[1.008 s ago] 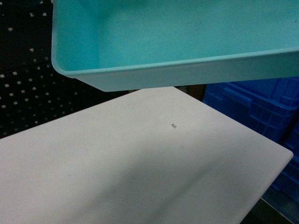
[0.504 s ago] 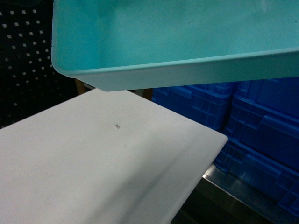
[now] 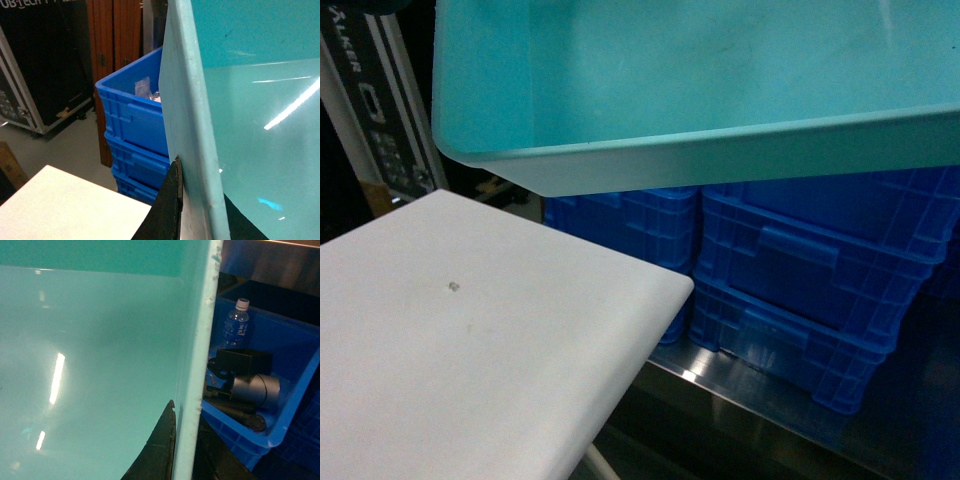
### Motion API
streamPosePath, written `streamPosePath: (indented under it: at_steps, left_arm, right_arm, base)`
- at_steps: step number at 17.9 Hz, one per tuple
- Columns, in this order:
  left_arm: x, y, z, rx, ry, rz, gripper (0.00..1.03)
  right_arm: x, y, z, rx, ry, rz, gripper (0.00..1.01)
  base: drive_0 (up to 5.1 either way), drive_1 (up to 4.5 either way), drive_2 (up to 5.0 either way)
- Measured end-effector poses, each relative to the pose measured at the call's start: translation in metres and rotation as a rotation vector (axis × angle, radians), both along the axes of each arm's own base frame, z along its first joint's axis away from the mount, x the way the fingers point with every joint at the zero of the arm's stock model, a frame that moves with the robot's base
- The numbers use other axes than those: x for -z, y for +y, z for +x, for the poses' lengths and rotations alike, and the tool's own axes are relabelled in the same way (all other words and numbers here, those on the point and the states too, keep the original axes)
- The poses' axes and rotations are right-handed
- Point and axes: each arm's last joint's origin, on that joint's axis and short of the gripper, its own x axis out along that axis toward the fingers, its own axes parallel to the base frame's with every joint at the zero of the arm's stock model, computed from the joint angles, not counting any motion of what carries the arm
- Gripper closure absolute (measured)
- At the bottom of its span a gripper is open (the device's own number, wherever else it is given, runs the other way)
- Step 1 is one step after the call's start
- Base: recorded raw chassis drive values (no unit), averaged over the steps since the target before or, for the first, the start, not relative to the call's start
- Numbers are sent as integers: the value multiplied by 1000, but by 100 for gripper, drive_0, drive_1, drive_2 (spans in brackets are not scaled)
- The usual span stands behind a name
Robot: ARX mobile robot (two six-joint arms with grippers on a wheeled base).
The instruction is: Stack blue boxes stably on right
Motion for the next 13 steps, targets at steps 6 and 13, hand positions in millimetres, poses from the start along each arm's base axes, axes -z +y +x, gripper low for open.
streamPosePath:
  at_steps: [6, 13]
  left_arm:
    - [0, 0, 0, 0, 0, 0, 98]
    - [0, 0, 0, 0, 0, 0, 98]
  right_arm:
    - [0, 0, 0, 0, 0, 0, 94]
    - [0, 0, 0, 0, 0, 0, 94]
  base:
    - [-162, -162, -162]
    - [-160, -160, -160]
